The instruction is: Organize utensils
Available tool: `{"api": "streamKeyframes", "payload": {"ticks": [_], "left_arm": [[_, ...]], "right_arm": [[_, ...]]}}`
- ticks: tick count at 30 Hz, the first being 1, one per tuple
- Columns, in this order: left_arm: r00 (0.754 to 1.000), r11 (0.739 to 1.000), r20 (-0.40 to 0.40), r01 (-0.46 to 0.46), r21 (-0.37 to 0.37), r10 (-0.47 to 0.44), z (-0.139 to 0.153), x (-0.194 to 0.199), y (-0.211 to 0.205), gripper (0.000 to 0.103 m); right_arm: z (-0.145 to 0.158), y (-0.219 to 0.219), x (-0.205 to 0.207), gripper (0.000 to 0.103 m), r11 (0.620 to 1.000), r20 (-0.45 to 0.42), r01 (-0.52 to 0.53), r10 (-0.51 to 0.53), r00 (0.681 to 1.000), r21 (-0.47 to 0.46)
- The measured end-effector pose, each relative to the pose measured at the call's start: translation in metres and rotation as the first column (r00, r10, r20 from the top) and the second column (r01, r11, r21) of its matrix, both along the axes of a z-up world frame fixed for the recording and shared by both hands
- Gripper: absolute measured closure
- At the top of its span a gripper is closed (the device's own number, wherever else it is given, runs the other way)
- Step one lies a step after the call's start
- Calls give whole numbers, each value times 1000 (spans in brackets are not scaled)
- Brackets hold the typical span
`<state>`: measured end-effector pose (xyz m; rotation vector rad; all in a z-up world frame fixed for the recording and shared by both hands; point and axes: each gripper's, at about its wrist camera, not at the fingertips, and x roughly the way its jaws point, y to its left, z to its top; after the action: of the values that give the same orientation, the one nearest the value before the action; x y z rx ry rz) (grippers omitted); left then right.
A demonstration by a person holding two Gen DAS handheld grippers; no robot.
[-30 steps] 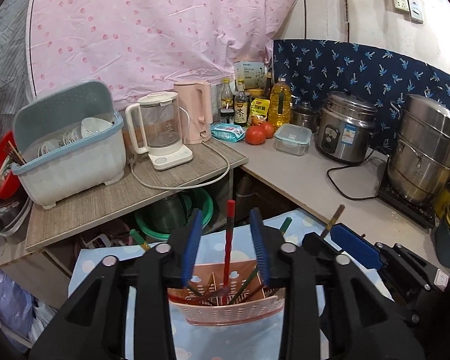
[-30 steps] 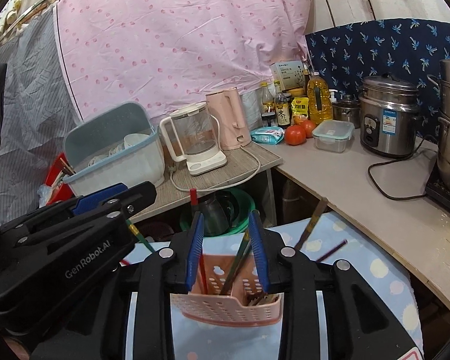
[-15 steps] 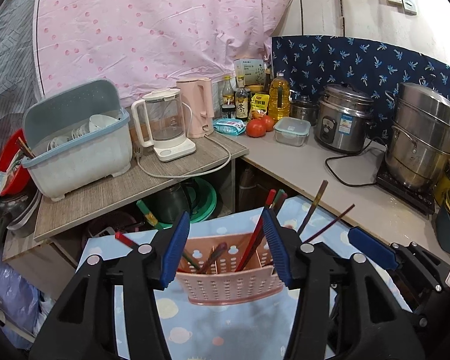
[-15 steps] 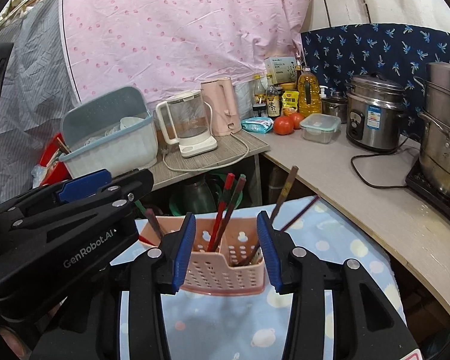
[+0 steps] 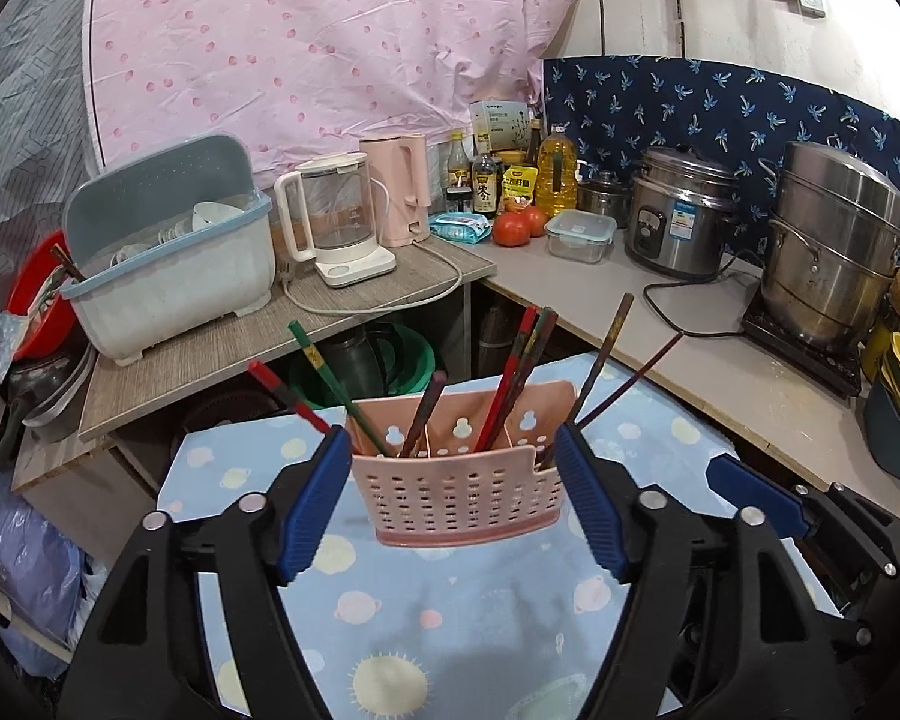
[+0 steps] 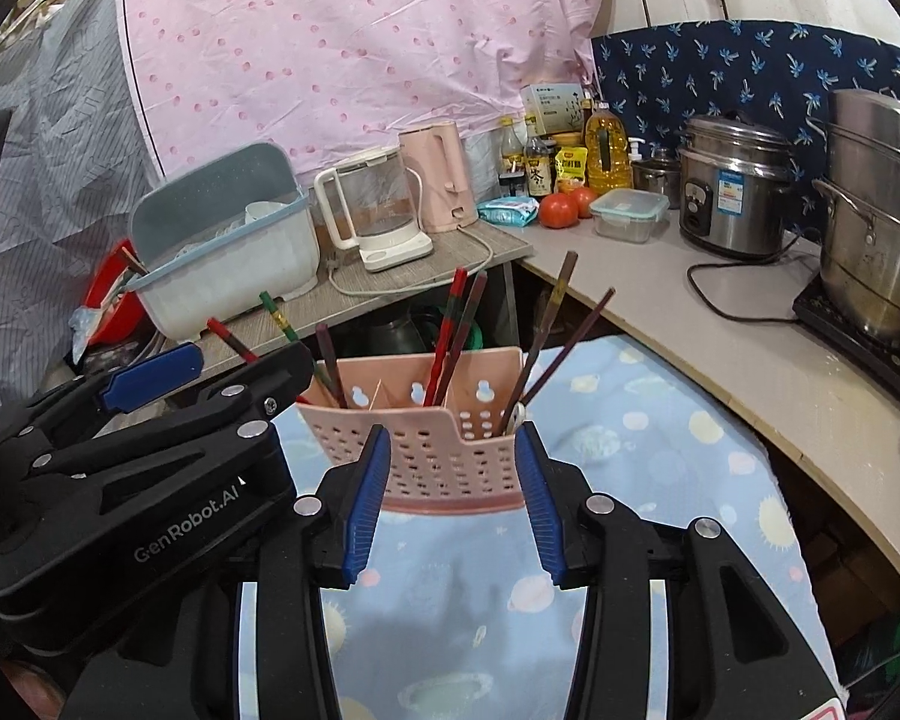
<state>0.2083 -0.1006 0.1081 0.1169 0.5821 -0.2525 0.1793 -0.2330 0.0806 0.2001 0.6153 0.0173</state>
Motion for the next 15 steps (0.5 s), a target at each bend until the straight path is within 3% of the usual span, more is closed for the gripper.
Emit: {"api": "streamKeyframes", "payload": {"ticks": [6, 8, 12, 15], "left_arm": [[1000, 1000, -8, -19, -2, 19, -8, -17, 4, 25], [1000, 1000, -7, -29, -5, 29, -11, -22, 7, 16], [999, 999, -19, -48, -8, 48, -18, -29, 13, 10], [997, 998, -31, -65, -10, 64, -25, -33, 17, 8]], "right_arm": [[-5, 1, -20, 44, 998, -8, 34, -35, 999, -53], [-7, 0, -26, 37, 997, -12, 40, -41, 999, -64], [-11, -1, -38, 20, 994, -10, 58, -59, 998, -93], [-16, -1, -45, 18, 992, -12, 68, -70, 997, -111]]}}
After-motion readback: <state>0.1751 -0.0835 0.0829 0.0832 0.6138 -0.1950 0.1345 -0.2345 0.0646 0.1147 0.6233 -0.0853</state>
